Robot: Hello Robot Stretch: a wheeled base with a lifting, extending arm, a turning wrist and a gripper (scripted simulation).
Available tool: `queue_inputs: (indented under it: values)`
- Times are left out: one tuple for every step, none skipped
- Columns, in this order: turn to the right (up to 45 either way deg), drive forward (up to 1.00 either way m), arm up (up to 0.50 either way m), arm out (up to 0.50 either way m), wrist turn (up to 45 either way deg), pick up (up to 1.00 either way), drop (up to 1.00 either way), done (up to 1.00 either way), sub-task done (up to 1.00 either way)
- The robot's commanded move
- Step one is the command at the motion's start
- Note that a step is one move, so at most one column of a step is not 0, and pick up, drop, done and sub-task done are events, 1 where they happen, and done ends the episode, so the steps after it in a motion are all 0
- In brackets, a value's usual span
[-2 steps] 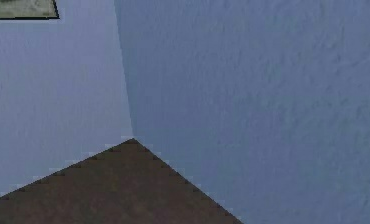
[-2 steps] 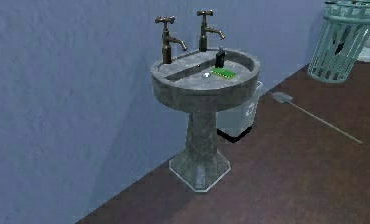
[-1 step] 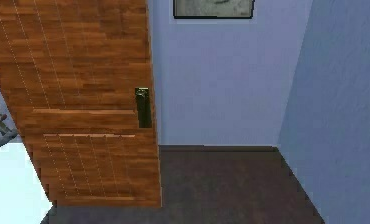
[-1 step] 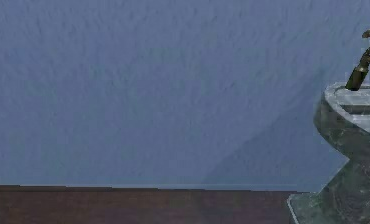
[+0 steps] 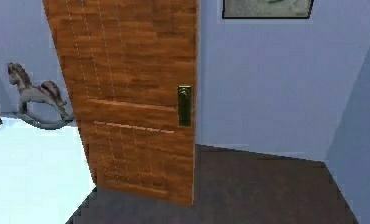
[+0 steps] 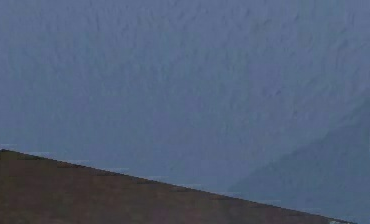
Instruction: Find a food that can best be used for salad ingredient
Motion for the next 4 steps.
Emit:
queue_inputs:
  values:
    - [0.0,0.05,0.0,0.0,0.0,0.0,0.0,0.0,0.0]
    - [-45.0,0.0,0.0,0.0,0.0,0.0,0.0,0.0,0.0]
    - [-24.0,0.0,0.0,0.0,0.0,0.0,0.0,0.0,0.0]
    - [0.0,1.0,0.0,0.0,0.0,0.0,0.0,0.0,0.0]
